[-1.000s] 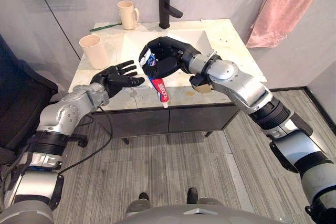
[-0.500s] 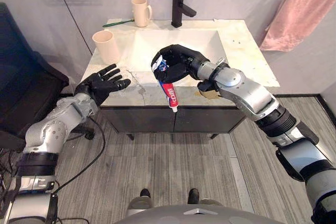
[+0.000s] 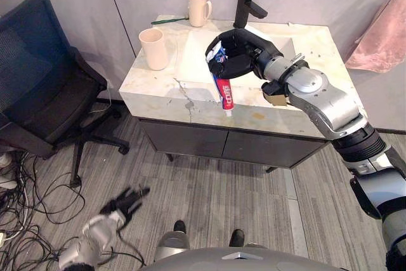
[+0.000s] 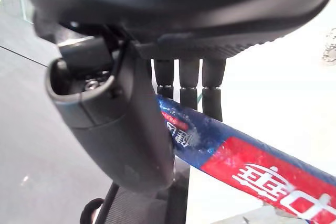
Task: Organize the bathroom.
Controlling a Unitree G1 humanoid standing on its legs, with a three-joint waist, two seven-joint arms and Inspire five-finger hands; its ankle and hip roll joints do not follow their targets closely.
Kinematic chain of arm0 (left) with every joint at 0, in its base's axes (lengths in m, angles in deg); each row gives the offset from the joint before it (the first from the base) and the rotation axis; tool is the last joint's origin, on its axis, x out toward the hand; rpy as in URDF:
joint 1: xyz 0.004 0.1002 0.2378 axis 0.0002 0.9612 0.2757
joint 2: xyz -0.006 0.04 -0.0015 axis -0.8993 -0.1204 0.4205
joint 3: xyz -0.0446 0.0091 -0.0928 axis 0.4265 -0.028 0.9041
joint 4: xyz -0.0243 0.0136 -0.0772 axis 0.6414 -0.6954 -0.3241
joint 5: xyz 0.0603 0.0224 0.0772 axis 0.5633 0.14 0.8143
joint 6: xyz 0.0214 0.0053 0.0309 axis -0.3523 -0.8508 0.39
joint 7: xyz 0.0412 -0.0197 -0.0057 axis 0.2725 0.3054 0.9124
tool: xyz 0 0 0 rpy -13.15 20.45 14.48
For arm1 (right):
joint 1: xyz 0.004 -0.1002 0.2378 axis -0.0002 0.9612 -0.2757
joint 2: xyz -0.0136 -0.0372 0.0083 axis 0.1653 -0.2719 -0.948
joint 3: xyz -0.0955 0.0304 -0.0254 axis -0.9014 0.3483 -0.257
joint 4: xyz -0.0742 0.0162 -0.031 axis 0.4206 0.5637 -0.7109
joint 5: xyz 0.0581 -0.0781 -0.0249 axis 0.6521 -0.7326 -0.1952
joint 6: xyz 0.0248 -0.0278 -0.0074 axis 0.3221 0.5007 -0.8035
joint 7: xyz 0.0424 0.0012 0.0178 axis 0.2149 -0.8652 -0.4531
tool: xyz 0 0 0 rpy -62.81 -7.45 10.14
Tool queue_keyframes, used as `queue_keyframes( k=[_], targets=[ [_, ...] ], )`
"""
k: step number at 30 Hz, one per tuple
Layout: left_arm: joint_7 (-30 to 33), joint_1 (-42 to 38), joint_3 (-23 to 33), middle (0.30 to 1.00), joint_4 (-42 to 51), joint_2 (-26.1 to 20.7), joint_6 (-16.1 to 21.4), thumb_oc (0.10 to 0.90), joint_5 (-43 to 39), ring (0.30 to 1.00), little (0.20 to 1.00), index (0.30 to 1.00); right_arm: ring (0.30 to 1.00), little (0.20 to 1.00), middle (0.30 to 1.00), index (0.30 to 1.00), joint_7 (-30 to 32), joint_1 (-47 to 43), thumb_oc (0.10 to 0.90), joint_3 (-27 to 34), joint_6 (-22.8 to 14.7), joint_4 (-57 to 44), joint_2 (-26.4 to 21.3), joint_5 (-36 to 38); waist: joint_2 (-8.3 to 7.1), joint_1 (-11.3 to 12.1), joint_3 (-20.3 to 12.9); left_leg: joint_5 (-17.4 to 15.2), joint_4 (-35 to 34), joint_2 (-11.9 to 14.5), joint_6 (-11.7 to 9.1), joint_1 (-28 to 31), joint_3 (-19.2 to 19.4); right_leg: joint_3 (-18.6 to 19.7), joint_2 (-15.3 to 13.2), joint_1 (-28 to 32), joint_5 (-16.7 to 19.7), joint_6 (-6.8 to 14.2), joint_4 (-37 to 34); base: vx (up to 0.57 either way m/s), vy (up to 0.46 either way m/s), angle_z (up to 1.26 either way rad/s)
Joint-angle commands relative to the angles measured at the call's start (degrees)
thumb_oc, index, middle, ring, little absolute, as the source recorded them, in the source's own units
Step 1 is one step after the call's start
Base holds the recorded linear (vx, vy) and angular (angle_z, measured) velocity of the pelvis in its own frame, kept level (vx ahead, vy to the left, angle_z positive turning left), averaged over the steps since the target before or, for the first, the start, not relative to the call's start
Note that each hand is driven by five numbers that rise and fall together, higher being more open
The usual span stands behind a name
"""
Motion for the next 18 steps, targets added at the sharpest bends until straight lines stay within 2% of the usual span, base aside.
queue_keyframes(
  k=[1, 2, 4, 8, 11, 12, 15, 16, 17, 18],
  targets=[
    [-2.2, -2.6, -2.1, 0.9, 0.2, -4.1, 10.9, 0.8, 6.9, 0.9, 0.9, 0.9, 0.3, 0.3, 0.3, 0.3, 2.1, -8.9, 0.4, 4.3, -11.6, -0.5, 0.7, 1.6, -2.8, -0.3, -3.8, -3.9, 8.7, 2.2, -0.2, -3.3, -0.9, 2.4, -1.5, -1.5, -9.1, 0.2, 3.6, -0.05, 0.001, 0.18],
    [-2.4, -2.7, -2.6, 0.9, -3.3, -3.2, 12.5, 0.8, 5.3, 0.9, 0.9, 0.9, 0.3, 0.3, 0.3, 0.3, 1.9, -9.3, 0.4, 4.1, -12.3, 0.4, 0.7, 1.7, -2.96, -0.4, -3.8, -3.7, 9.0, 2.2, -0.3, -3.4, -0.9, 2.5, -1.2, -1.5, -9.1, 0.1, 3.7, -0.03, -0.003, 0.14],
    [-0.9, -3.0, -3.4, 0.9, -7.1, -2.2, 13.8, 0.8, 7.3, 0.9, 0.9, 0.9, 0.3, 0.3, 0.3, 0.3, 1.7, -9.8, 0.4, 3.7, -13.4, 1.8, 1.1, 1.7, -3.09, -0.5, -3.6, -3.5, 9.5, 2.5, -0.5, -3.7, -0.7, 2.3, -0.9, -1.3, -9.4, -0.2, 3.9, -0.03, -0.008, 0.12],
    [2.0, -3.8, -5.4, 0.9, -16.7, -1.5, 13.1, 0.8, 13.4, 0.9, 0.9, 0.9, 0.3, 0.3, 0.3, 0.3, 2.1, -11.4, 0.4, 2.5, -14.1, 3.8, 2.1, 1.3, -3.62, -0.8, -3.0, -2.9, 12.0, 3.2, -0.8, -4.9, 0.1, 2.0, 0.0, -1.1, -9.9, -0.9, 4.9, -0.02, -0.012, 0.17],
    [3.2, -4.3, -6.5, 0.9, -23.4, -1.8, 14.2, 0.8, 16.8, 0.9, 0.9, 0.9, 0.3, 0.3, 0.3, 0.3, 2.2, -12.0, 0.4, 1.6, -15.1, 5.4, 3.3, 1.5, -3.87, -0.9, -2.6, -2.9, 14.0, 3.5, -0.8, -5.5, 1.0, 1.6, 0.6, -0.8, -10.9, -1.7, 6.1, 0.02, -0.008, 0.14],
    [3.4, -4.4, -6.9, 0.9, -26.9, -1.9, 14.3, 0.8, 16.2, 0.9, 0.9, 0.9, 0.3, 0.3, 0.3, 0.3, 2.3, -11.9, 0.4, 1.6, -14.9, 5.7, 4.0, 1.8, -3.9, -1.1, -2.2, -2.5, 16.4, 4.1, -0.9, -6.5, 2.2, 1.6, 1.4, -0.4, -11.8, -2.4, 7.5, 0.07, -0.012, -0.01],
    [3.2, -5.0, -7.1, 0.9, -29.1, -2.6, 12.7, 0.8, 18.8, 0.9, 0.9, 0.9, 0.3, 0.3, 0.3, 0.3, 2.6, -11.8, 0.4, 1.7, -14.0, 5.4, 4.6, 1.1, -4.0, -1.9, -1.3, -3.1, 19.0, 4.7, -0.9, -6.9, 4.9, 1.3, 1.8, 0.4, -12.4, -2.8, 8.2, 0.1, 0.012, 0.11],
    [2.5, -5.5, -8.0, 0.9, -30.5, -3.1, 12.3, 0.8, 19.6, 0.9, 0.9, 0.9, 0.3, 0.3, 0.3, 0.3, 2.7, -11.5, 0.4, 1.6, -14.5, 6.0, 4.6, 0.7, -4.05, -2.3, -1.1, -5.3, 21.2, 3.6, -1.0, -7.2, 6.4, 0.5, 1.7, 1.1, -12.7, -2.6, 8.0, 0.09, 0.107, 0.3],
    [2.5, -5.5, -9.4, 0.9, -31.7, -3.3, 12.7, 0.8, 19.6, 0.9, 0.9, 0.9, 0.3, 0.3, 0.3, 0.3, 1.3, -10.4, 0.4, 1.9, -17.2, 7.2, 5.1, -1.2, -3.61, -1.9, -0.8, -6.6, 20.6, -0.4, 0.8, -8.7, 8.5, -1.5, 1.2, 0.9, -12.3, -2.1, 8.6, 0.07, 0.097, 0.29],
    [2.5, -5.5, -9.4, 0.9, -31.7, -3.3, 12.7, 0.8, 19.6, 0.9, 0.9, 0.9, 0.3, 0.3, 0.3, 0.3, 1.3, -10.4, 0.4, 1.9, -17.2, 7.2, 5.1, -1.2, -3.61, -1.9, -0.8, -6.6, 20.6, -0.4, 0.8, -8.7, 8.5, -1.5, 1.2, 0.9, -12.3, -2.1, 8.6, -0.01, 0.075, 0.63]
  ],
)
